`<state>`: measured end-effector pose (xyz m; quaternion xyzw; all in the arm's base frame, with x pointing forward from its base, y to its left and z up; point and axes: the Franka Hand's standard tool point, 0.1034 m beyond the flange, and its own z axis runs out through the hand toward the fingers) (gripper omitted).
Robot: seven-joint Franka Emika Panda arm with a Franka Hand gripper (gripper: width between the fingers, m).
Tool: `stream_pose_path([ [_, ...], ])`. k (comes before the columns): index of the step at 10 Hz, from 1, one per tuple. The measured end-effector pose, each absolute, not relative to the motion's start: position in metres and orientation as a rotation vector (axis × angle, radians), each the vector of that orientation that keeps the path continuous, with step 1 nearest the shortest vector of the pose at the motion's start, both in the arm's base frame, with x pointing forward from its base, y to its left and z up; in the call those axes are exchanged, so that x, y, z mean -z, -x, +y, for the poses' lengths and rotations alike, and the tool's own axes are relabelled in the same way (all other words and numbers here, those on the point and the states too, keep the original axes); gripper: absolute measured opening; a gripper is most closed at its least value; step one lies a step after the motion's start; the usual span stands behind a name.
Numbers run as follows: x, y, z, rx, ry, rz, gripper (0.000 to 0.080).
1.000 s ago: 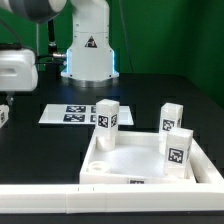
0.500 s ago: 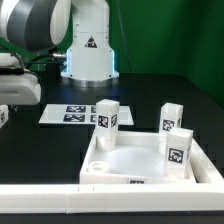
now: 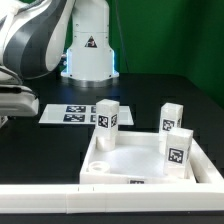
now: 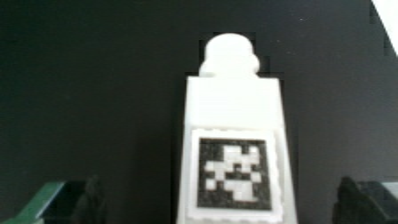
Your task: Assemble square table
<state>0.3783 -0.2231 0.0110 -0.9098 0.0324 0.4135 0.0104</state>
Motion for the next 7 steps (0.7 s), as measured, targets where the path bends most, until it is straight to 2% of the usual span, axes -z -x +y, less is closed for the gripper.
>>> stream_pose_path([
  [3, -0.0089, -0.3765, -0.2200, -1.295, 2.837, 0.095, 0.0636],
  [5, -0.0083, -0.3771, -0.2222, -1.288, 2.843, 0.096, 0.0282],
  [7, -0.0097, -0.3800, -0.2218, -1.282, 2.848, 0.094, 0.0284],
])
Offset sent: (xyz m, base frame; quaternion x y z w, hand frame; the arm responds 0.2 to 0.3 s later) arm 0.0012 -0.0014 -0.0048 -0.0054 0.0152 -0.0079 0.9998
